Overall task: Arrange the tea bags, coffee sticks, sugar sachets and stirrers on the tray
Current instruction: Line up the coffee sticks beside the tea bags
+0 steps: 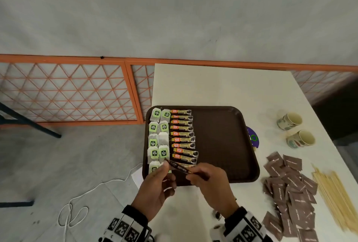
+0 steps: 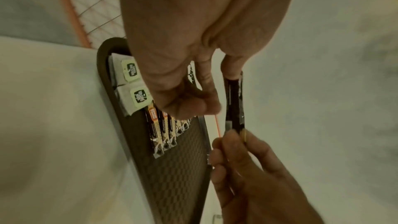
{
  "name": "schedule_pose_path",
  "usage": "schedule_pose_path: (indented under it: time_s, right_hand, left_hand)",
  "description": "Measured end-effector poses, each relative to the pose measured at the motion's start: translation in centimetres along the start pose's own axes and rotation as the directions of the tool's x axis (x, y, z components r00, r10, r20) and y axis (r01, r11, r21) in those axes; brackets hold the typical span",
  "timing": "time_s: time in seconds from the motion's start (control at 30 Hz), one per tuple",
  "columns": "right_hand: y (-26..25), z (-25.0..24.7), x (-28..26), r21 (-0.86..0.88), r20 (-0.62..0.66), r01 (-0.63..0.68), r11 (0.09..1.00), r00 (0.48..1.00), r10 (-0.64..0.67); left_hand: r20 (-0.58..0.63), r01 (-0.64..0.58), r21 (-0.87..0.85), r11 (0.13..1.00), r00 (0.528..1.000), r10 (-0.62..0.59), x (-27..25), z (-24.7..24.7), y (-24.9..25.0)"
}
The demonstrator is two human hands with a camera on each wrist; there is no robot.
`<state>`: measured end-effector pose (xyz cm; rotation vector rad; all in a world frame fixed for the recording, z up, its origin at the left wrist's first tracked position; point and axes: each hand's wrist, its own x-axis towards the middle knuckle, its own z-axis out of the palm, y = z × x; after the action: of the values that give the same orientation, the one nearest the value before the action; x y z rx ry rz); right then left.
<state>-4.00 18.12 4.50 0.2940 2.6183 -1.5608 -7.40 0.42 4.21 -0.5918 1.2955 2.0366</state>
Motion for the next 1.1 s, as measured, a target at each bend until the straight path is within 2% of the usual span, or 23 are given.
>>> schedule_pose_path:
  time_s: [0.03,0.1,0.17,0.23,0.33,0.4,0.43,0.47,0.53,0.6,0.7,0.77,0.8,0.87,0.93,1.0,1.1]
  right_hand:
    - [0.7,0.1,-0.2,-0.082,-0.050,0.123,0.989,0.991,-0.127]
    - [1.6,0.3,-0.5,-0.158,-0.110,0.308,0.938,0.939,-0.327]
    - [2.2,0.3,-0.5,-0.225,-0.132,0.401,0.888,0.890,-0.436]
    - [2.5,0.3,-0.4,-0.283,-0.119,0.431,0.857,0.871,-0.477]
    - [2.2,0.2,-0.6,-0.233,-0.092,0.342,0.910,0.924,-0.371]
    - [1.3,-0.2,-1.0,0.052,-0.053,0.144,0.988,0.988,-0.142]
    - [0.7,-0.3,-1.1,0.245,-0.005,-0.003,0.970,1.000,0.005]
    - [0.3,-0.2,-1.2,0.396,0.046,-0.150,0.906,0.989,0.144]
    - [-0.2,0.6,-1.6,0.483,0.107,-0.325,0.813,0.943,0.314]
    - [-0.4,1.3,-2.1,0.513,0.135,-0.373,0.773,0.925,0.356]
    - [-0.2,1.2,-2.2,0.538,0.141,-0.405,0.739,0.908,0.395]
    - [0.5,0.4,-2.1,0.407,0.203,-0.441,0.800,0.898,0.392]
    - [0.9,0.1,-2.0,0.299,0.286,-0.442,0.846,0.887,0.362]
    - [1.1,-0.1,-1.9,0.071,0.490,-0.366,0.928,0.823,0.287]
    - [1.1,-0.1,-1.5,-0.051,0.584,-0.297,0.954,0.766,0.269]
    - [0.8,-0.3,-1.1,-0.007,0.566,-0.345,0.938,0.773,0.288]
    - [1.2,-0.4,-0.5,0.248,0.415,-0.456,0.855,0.847,0.332]
  left_hand:
    - [0.010,0.019,-0.036,0.999,1.000,-0.019,-0.2,-0.1,0.1]
    - [0.043,0.032,-0.048,0.998,0.999,-0.030,-0.4,-0.2,0.3]
    - [0.079,0.006,0.007,1.000,0.997,-0.007,-0.6,-0.4,0.4]
    - [0.088,-0.009,0.067,0.998,0.996,0.003,-0.5,-0.7,0.5]
    - [0.058,-0.005,0.116,0.993,0.998,-0.002,-0.4,-1.1,0.6]
    - [0.034,-0.003,0.138,0.990,0.999,-0.002,-0.2,-1.3,0.5]
    - [0.019,-0.001,0.144,0.990,1.000,-0.002,-0.1,-1.4,0.4]
    - [0.008,0.006,0.136,0.991,1.000,-0.008,0.0,-1.3,0.1]
    - [0.003,0.044,0.117,0.992,0.999,-0.045,-0.1,-0.6,-0.6]
    - [0.027,0.086,0.164,0.983,0.995,-0.092,-0.7,0.6,-1.4]
    - [0.064,0.098,0.355,0.930,0.990,-0.129,-1.4,1.5,-2.1]
    - [0.033,0.053,0.523,0.850,0.996,-0.083,-1.2,1.2,-1.8]
    - [0.020,0.016,0.562,0.827,0.999,-0.033,-1.0,0.8,-1.5]
    - [0.057,-0.066,0.587,0.807,0.998,0.040,-0.5,0.2,-1.0]
    - [0.142,-0.136,0.599,0.789,0.988,0.063,0.0,-0.1,-0.7]
    - [0.105,-0.152,0.558,0.816,0.988,0.111,0.6,-0.5,-0.8]
    - [-0.083,-0.101,0.384,0.918,0.986,0.144,1.4,-1.1,-1.4]
